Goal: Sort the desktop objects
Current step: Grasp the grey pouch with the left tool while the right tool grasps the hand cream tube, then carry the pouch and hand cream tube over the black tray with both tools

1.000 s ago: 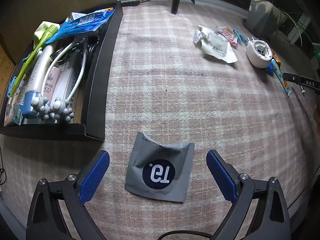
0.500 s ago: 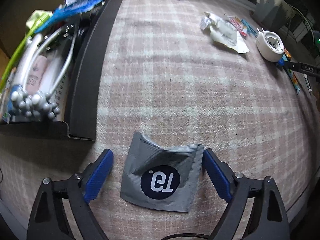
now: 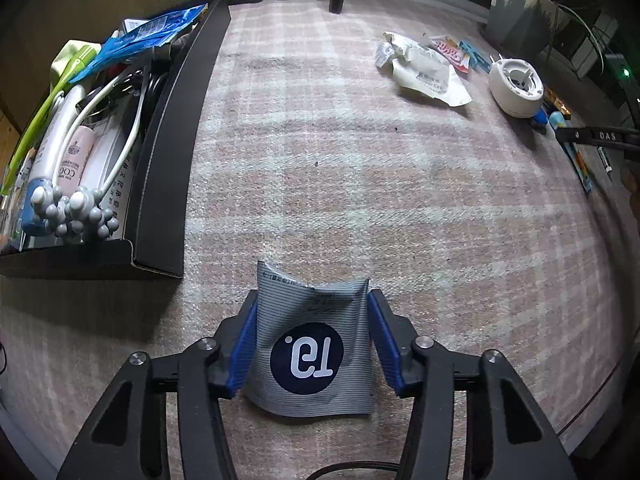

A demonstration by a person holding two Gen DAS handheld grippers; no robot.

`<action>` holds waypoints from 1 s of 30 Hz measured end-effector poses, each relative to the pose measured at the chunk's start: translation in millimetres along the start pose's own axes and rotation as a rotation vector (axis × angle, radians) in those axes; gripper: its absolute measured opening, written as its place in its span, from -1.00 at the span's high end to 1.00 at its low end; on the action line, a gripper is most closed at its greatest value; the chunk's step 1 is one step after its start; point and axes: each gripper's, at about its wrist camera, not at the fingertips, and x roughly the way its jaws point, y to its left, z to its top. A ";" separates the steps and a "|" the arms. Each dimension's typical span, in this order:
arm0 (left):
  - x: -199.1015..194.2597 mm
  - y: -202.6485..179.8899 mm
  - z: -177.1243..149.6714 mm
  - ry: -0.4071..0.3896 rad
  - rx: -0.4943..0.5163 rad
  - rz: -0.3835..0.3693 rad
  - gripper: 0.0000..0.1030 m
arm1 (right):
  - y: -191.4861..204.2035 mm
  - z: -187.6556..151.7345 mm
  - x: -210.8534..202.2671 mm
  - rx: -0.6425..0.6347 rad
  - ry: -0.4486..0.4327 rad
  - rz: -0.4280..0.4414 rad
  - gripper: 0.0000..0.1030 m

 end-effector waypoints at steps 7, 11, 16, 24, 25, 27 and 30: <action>-12.5 58.3 -11.0 0.007 -0.044 -0.068 0.24 | -16.1 -17.1 -6.6 0.052 -0.001 0.025 0.43; -34.1 108.6 -11.8 0.000 -0.046 -0.084 0.45 | -14.5 -34.9 -12.0 0.048 -0.017 0.017 0.43; -63.5 133.1 3.0 -0.001 -0.057 -0.096 0.55 | -4.1 -42.0 -17.0 0.023 -0.029 -0.002 0.43; -87.5 154.6 11.3 -0.035 -0.074 -0.127 0.76 | 4.3 -50.9 -36.8 0.023 -0.045 0.003 0.44; -92.1 159.0 12.0 -0.043 -0.076 -0.125 0.78 | 5.9 -51.8 -40.2 0.020 -0.050 0.006 0.44; -100.6 166.8 14.1 -0.054 -0.067 -0.122 0.78 | 2.5 -61.4 -55.5 0.012 -0.062 0.012 0.44; -118.1 171.4 11.5 -0.062 -0.074 -0.118 0.78 | 11.9 -59.1 -61.7 0.006 -0.073 0.022 0.44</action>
